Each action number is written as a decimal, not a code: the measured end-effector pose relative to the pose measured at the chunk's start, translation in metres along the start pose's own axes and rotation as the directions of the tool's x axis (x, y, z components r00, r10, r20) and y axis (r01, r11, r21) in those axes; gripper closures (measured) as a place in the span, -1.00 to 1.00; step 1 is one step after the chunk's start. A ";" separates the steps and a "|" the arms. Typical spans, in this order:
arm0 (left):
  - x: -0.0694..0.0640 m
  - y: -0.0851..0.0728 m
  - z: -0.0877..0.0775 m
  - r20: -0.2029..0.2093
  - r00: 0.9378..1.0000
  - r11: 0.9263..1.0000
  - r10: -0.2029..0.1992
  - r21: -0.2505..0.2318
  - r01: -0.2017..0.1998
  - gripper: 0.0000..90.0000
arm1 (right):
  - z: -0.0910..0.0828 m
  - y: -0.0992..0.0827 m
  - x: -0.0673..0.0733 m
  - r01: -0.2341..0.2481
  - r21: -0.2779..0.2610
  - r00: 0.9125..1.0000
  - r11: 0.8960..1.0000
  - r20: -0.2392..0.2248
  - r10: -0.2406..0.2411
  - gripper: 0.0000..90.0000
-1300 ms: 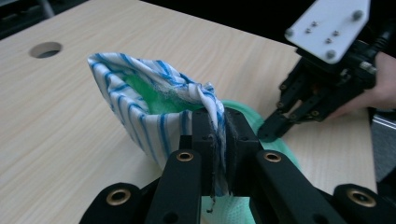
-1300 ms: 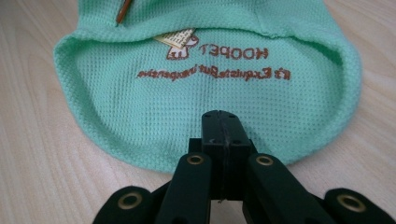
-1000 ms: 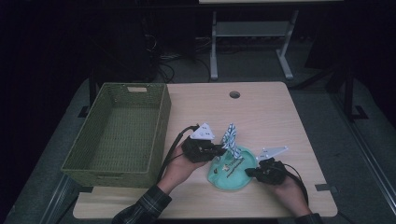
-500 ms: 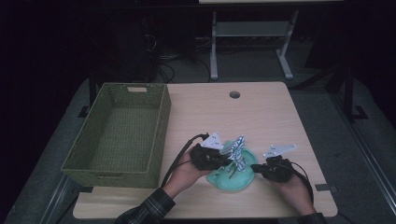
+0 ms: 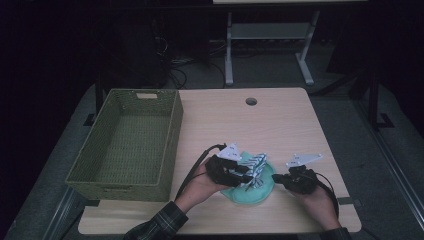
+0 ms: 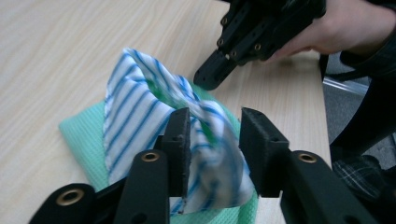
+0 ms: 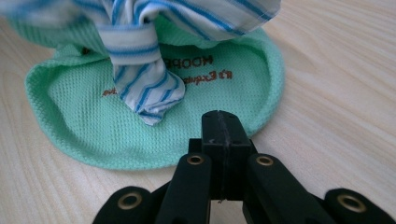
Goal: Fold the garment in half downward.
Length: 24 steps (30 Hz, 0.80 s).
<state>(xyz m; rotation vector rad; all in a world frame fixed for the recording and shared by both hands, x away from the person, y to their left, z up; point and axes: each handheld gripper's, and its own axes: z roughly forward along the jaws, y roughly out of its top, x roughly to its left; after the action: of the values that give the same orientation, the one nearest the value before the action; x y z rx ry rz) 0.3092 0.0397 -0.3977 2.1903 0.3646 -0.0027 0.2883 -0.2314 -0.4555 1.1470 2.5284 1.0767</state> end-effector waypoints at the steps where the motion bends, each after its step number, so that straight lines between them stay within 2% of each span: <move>1: 0.001 0.002 -0.003 -0.004 1.000 1.000 0.001 -0.008 -0.001 0.37 | 0.000 0.000 0.000 -0.002 -0.003 1.000 1.000 0.000 0.002 0.99; 3: 0.004 0.005 -0.006 -0.010 1.000 1.000 -0.004 -0.024 0.004 0.37 | -0.001 -0.001 0.000 -0.005 -0.005 1.000 1.000 0.002 0.005 0.99; 7: 0.012 0.008 -0.008 -0.015 1.000 1.000 -0.014 -0.014 0.014 0.73 | -0.002 -0.002 -0.002 -0.005 -0.001 1.000 1.000 0.008 0.005 0.99; 10: 0.022 0.007 -0.002 -0.020 0.999 0.999 -0.032 -0.003 0.032 0.98 | -0.005 -0.005 -0.004 -0.009 -0.003 1.000 1.000 0.013 0.009 0.99; 15: 0.031 0.007 0.014 -0.005 0.998 0.998 -0.061 0.004 0.061 0.99 | -0.010 -0.011 -0.008 -0.027 -0.007 0.999 1.000 0.022 0.027 0.99; 24: 0.027 0.007 0.040 0.034 0.998 0.997 -0.049 0.056 0.047 0.99 | -0.016 -0.017 -0.013 -0.035 -0.009 0.999 0.999 0.031 0.036 0.99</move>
<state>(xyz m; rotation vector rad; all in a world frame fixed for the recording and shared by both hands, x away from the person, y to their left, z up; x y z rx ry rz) 0.3426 0.0112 -0.4197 2.2325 0.4013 -0.0782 0.2802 -0.2571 -0.4569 1.2015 2.4866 1.0686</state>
